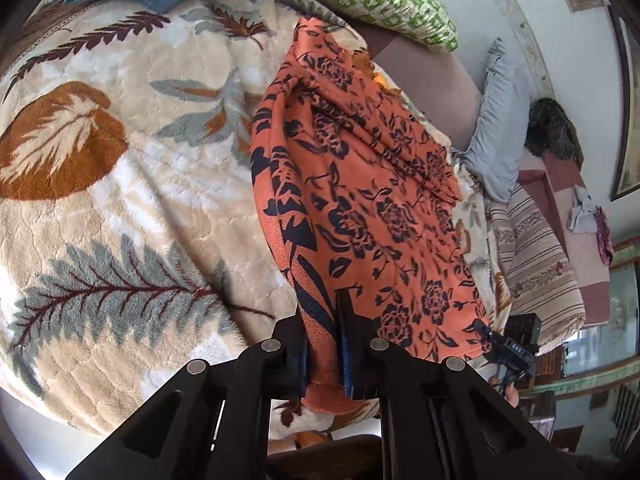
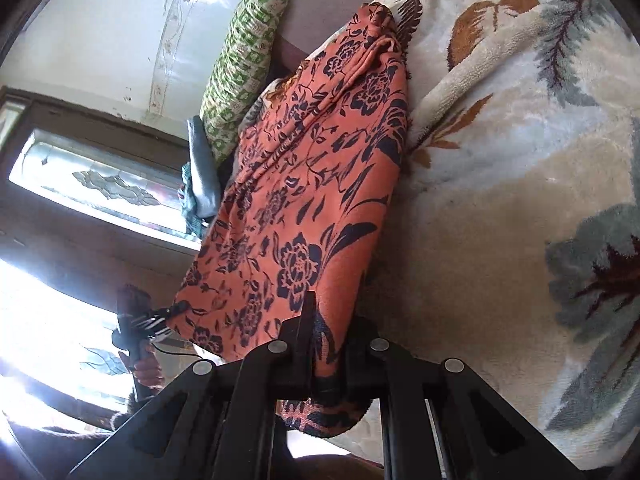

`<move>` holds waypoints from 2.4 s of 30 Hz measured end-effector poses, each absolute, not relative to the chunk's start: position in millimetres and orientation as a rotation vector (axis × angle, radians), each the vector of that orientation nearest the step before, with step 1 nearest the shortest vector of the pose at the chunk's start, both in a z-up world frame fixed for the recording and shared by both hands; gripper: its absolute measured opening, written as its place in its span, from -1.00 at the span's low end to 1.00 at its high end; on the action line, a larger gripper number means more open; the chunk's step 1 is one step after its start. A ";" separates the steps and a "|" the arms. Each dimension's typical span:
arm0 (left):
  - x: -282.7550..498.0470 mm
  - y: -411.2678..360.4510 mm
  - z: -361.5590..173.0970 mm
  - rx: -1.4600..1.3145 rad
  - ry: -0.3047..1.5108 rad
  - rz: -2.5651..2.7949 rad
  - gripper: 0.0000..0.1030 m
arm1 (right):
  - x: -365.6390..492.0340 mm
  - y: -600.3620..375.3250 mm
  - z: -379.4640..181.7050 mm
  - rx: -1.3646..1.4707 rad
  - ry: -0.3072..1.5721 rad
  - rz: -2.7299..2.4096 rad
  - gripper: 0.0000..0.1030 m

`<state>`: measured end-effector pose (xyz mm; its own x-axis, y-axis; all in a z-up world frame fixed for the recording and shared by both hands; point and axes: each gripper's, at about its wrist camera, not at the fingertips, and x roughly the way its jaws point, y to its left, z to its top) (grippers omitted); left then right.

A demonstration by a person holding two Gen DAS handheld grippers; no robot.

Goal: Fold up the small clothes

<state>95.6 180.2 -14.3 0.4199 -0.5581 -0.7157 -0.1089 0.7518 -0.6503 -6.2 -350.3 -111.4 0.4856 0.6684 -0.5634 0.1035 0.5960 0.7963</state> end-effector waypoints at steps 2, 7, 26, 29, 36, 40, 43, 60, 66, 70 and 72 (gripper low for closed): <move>101.0 180.1 -4.6 -0.721 1.084 -0.336 -0.80 | -1.9 -352.1 -105.3 0.952 0.985 0.431 -0.83; 123.3 183.4 11.8 -0.782 1.005 -0.374 -0.80 | 24.6 -356.9 -86.3 1.053 0.879 0.473 -0.83; 372.6 186.2 -41.6 -0.852 1.000 -0.096 -0.80 | 229.5 -404.1 -106.8 1.166 0.773 0.310 -0.83; 411.7 180.1 -78.8 -0.840 1.080 -0.001 -0.80 | 255.9 -410.2 -132.0 1.143 0.851 0.193 -0.78; 439.3 170.6 -114.5 -0.906 1.155 0.021 -0.79 | 267.2 -417.2 -156.1 1.148 0.921 0.120 -0.77; 428.7 173.8 -83.7 -0.900 1.105 -0.048 -0.67 | 257.9 -419.0 -122.5 1.101 0.877 0.133 -0.30; 410.8 182.8 -52.0 -0.864 1.022 -0.050 -0.22 | 247.8 -428.8 -87.3 1.067 0.777 0.147 -0.11; 448.6 126.5 -63.1 -0.430 1.135 0.048 -0.04 | 298.2 -382.4 -95.7 0.542 0.969 0.016 0.28; 463.7 120.5 -83.3 -0.424 1.158 0.004 -0.04 | 313.0 -354.6 -98.5 0.360 0.977 0.020 0.27; 462.5 95.0 -88.0 -0.273 1.106 0.057 -0.30 | 317.1 -341.7 -99.3 0.245 0.984 -0.015 -0.17; 466.5 90.3 -98.9 -0.255 1.143 0.089 -0.80 | 318.3 -339.2 -99.1 0.219 0.998 -0.023 -0.72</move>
